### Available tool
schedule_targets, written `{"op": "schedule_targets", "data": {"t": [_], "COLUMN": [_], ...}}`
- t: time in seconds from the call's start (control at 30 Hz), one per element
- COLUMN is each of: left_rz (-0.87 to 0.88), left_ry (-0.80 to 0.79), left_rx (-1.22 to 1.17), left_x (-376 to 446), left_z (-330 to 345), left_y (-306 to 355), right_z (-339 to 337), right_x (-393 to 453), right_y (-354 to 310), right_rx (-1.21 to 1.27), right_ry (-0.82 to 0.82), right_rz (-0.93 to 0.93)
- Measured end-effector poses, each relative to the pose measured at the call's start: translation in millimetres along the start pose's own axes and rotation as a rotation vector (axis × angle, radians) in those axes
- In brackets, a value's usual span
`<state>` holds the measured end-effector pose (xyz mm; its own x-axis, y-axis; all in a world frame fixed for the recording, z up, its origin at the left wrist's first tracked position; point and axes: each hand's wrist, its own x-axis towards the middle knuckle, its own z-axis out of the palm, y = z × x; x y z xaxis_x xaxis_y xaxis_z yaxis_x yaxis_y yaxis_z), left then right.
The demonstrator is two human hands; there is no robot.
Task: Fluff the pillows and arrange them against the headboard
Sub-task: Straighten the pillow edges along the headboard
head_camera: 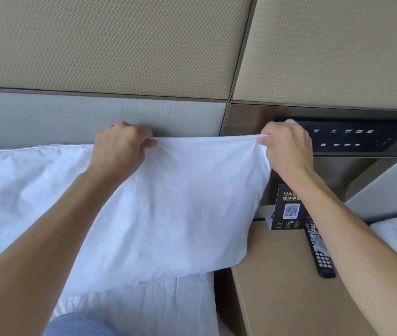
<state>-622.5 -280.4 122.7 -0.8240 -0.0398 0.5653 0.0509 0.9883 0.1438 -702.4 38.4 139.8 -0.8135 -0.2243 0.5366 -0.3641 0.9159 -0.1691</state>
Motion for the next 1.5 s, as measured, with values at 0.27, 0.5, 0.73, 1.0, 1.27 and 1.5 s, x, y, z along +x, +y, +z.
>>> {"op": "schedule_targets", "data": {"t": [0.27, 0.5, 0.73, 1.0, 1.27, 1.5], "left_rz": [-0.037, 0.119, 0.092, 0.055, 0.052, 0.052], "left_ry": [-0.161, -0.370, -0.293, -0.348, -0.372, -0.348], "left_rx": [-0.022, -0.039, -0.048, -0.258, -0.403, -0.415], "left_x": [5.1, 27.3, 39.2, 46.6, 56.6, 57.5], "left_z": [-4.4, 22.0, 32.9, 28.4, 28.5, 30.9], "left_y": [23.8, 113.3, 129.2, 120.8, 112.4, 110.6], "right_z": [9.2, 10.8, 24.3, 152.2, 173.8, 174.7], "right_x": [-14.1, -11.8, -39.1, -208.6, -238.9, -254.0], "right_y": [15.4, 17.1, 34.5, 47.9, 52.5, 67.1], "right_rx": [0.137, 0.204, 0.651, 0.833, 0.709, 0.609], "right_ry": [0.106, 0.093, 0.220, -0.526, -0.772, -0.677], "right_rz": [-0.030, -0.016, 0.296, 0.896, 0.878, 0.948]}}
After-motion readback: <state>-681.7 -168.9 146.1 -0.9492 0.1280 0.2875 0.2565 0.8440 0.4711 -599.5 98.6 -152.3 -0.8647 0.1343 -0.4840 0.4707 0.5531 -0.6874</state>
